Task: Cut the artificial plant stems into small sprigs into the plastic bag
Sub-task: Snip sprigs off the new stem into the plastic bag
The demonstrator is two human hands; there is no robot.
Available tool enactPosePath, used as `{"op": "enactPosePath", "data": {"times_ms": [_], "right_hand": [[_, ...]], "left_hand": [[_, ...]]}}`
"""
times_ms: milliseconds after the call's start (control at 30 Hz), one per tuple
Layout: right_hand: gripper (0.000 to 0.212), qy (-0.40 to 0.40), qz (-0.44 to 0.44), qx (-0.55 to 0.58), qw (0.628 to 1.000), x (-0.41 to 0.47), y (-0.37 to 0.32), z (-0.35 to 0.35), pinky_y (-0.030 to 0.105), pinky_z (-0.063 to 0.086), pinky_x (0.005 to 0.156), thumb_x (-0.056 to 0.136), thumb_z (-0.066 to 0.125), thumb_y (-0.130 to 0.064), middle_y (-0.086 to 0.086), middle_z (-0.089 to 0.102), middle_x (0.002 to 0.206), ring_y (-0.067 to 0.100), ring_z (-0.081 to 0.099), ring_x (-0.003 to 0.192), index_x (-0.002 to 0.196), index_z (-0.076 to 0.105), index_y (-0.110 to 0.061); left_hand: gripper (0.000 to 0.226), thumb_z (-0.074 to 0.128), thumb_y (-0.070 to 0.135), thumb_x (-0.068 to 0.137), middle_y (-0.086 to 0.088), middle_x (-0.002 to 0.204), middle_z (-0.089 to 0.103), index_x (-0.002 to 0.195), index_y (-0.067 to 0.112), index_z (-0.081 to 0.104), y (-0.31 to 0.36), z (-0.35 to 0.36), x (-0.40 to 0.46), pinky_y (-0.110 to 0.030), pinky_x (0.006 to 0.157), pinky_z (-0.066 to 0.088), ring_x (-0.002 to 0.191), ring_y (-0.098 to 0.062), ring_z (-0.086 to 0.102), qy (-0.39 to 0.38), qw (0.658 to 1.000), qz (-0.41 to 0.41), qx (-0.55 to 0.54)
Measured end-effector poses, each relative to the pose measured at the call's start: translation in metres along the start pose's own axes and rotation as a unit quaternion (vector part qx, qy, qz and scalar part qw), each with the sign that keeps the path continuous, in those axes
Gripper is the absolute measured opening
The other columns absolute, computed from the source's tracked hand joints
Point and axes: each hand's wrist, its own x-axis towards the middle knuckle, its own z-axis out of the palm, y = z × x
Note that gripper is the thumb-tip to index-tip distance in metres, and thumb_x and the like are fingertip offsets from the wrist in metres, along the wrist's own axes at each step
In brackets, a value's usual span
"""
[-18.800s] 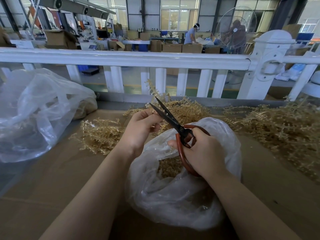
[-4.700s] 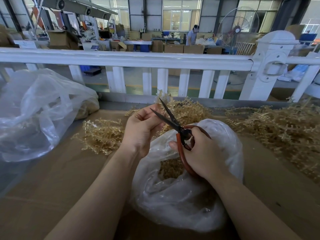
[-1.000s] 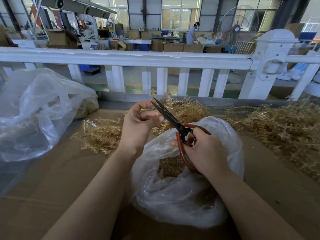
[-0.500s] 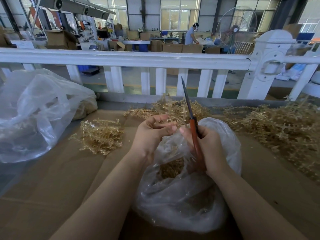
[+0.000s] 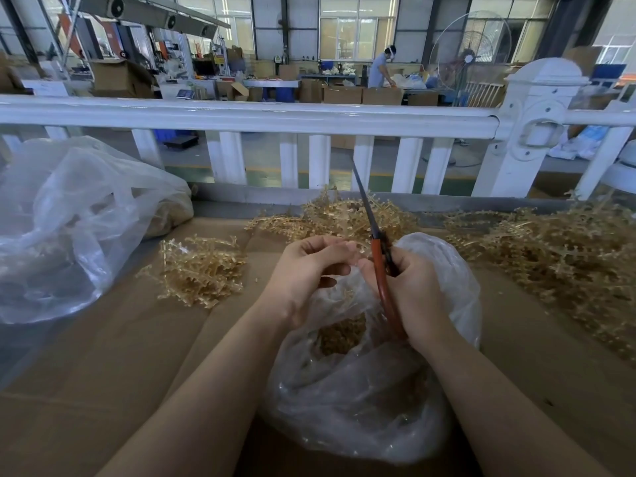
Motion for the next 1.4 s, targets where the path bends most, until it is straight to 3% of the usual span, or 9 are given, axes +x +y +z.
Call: {"op": "enactPosePath", "data": {"times_ms": [100,233,333,433,700,800,1000,1133,1400], "right_hand": [[0.011,-0.003,-0.010,-0.046,0.999,0.000,0.000,0.001,0.014,0.051,0.064,0.089,0.075,-0.024,-0.001,0.074,0.077,0.004,0.068,0.072,0.089,0.074,-0.013],[0.014,-0.008,-0.028,-0.063,0.998,-0.003,0.002,0.002,0.015,0.053,0.065,0.087,0.078,-0.034,-0.008,0.074,0.078,0.003,0.069,0.074,0.087,0.073,-0.021],[0.036,-0.009,-0.048,-0.081,0.995,-0.006,0.002,0.000,0.015,0.053,0.066,0.077,0.074,-0.060,-0.017,0.072,0.082,0.000,0.067,0.077,0.088,0.070,-0.025],[0.063,-0.019,-0.060,-0.135,0.989,-0.007,0.002,-0.001,0.017,0.050,0.066,0.061,0.056,-0.084,-0.024,0.068,0.084,-0.005,0.063,0.081,0.093,0.068,-0.031],[0.087,-0.040,-0.042,-0.224,0.973,-0.003,0.010,-0.001,0.032,0.057,0.083,0.059,0.039,-0.101,-0.020,0.068,0.095,0.002,0.063,0.090,0.113,0.062,-0.038],[0.077,-0.031,-0.061,-0.245,0.967,-0.003,0.011,0.000,0.029,0.055,0.082,0.065,0.042,-0.096,-0.019,0.067,0.096,0.003,0.063,0.092,0.110,0.060,-0.037],[0.062,0.026,-0.119,-0.334,0.935,-0.007,0.009,-0.003,0.016,0.036,0.052,0.068,0.032,-0.097,-0.020,0.053,0.073,-0.004,0.051,0.064,0.078,0.040,-0.036],[0.050,0.053,-0.134,-0.372,0.917,-0.008,0.007,-0.002,0.013,0.025,0.048,0.075,0.048,-0.086,-0.020,0.045,0.063,-0.004,0.044,0.055,0.079,0.037,-0.038],[0.049,0.077,-0.144,-0.393,0.905,-0.009,0.003,-0.001,0.013,0.021,0.047,0.077,0.056,-0.081,-0.018,0.038,0.055,-0.005,0.038,0.050,0.076,0.038,-0.036]], "left_hand": [[0.014,0.071,0.017,0.090,-0.003,0.078,0.073,0.076,0.017,0.073,-0.001,-0.002,0.001,-0.021,0.062,0.046,0.066,-0.009,0.060,0.008,0.999,0.016,0.045],[0.014,0.069,0.017,0.091,0.003,0.071,0.071,0.077,0.015,0.072,0.001,-0.005,0.000,-0.018,0.059,0.046,0.064,-0.007,0.059,0.025,0.998,0.015,0.047],[0.012,0.069,0.019,0.091,0.002,0.072,0.070,0.081,0.014,0.072,0.002,-0.008,0.000,-0.016,0.056,0.046,0.063,-0.006,0.058,0.061,0.998,0.004,0.005],[0.010,0.069,0.020,0.090,0.002,0.073,0.070,0.083,0.014,0.073,0.005,-0.010,0.001,-0.017,0.059,0.047,0.064,-0.006,0.057,0.077,0.996,-0.006,-0.033],[0.020,0.064,0.022,0.094,0.006,0.068,0.061,0.074,0.022,0.070,0.010,-0.012,0.000,-0.023,0.066,0.039,0.065,-0.005,0.050,0.063,0.997,0.040,-0.028],[0.026,0.061,0.020,0.096,0.004,0.070,0.060,0.072,0.022,0.069,0.010,-0.011,-0.001,-0.024,0.068,0.037,0.066,-0.006,0.050,0.061,0.996,0.068,-0.014],[0.038,0.060,0.012,0.095,0.006,0.071,0.065,0.062,0.024,0.075,0.012,-0.012,-0.002,-0.022,0.067,0.040,0.067,-0.004,0.054,0.071,0.993,0.087,-0.025],[0.038,0.061,0.013,0.095,0.009,0.067,0.065,0.062,0.026,0.076,0.010,-0.012,-0.002,-0.022,0.068,0.039,0.063,-0.002,0.052,0.078,0.994,0.077,-0.031],[0.019,0.061,0.011,0.093,0.009,0.067,0.065,0.082,0.018,0.075,0.008,-0.014,-0.001,-0.019,0.064,0.038,0.058,-0.001,0.050,0.056,0.994,0.047,-0.077]]}}
